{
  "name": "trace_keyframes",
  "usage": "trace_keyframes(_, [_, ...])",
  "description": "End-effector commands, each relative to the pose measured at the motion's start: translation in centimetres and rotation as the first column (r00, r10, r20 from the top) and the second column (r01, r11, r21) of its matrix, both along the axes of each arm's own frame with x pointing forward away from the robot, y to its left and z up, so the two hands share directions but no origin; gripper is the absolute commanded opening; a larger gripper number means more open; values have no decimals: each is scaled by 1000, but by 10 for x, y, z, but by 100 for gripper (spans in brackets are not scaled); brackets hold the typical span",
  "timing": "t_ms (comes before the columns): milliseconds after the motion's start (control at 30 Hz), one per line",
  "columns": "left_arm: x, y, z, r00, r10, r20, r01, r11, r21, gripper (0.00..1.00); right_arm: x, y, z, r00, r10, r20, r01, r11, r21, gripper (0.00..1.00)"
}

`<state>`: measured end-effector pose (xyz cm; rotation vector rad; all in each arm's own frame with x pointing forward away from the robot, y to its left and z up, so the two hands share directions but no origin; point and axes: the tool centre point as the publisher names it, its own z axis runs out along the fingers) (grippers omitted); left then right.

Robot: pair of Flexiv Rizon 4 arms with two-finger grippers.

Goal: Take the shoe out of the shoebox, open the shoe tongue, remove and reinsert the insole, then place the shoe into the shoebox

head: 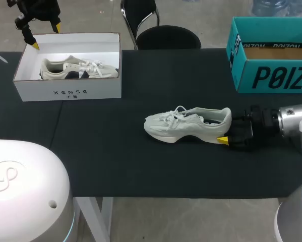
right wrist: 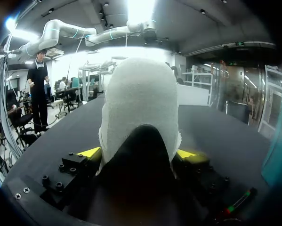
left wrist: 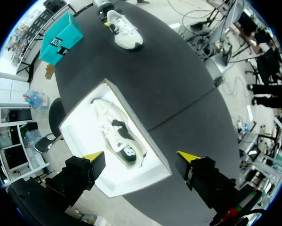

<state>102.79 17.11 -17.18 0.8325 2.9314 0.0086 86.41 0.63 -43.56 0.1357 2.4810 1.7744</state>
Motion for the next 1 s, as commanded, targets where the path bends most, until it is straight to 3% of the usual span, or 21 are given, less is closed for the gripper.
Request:
trace_keyframes(33, [-1,0,0,1000,0,1,0,1000,2,100,-1,3,-4,1000,-1,-1,1,1000,-4,0])
trace_keyframes(533, [-1,0,0,1000,0,1,0,1000,2,100,-1,3,-4,1000,-1,-1,1,1000,-4,0])
trace_keyframes(800, [-40,-70,-15,997,-5,-76,7,999,31,100,-1,3,-4,1000,-1,-1,1,1000,-4,0])
trace_keyframes(1000, [-70,-128,-20,986,154,-67,-149,986,76,100,-1,3,-4,1000,-1,-1,1,1000,-4,0])
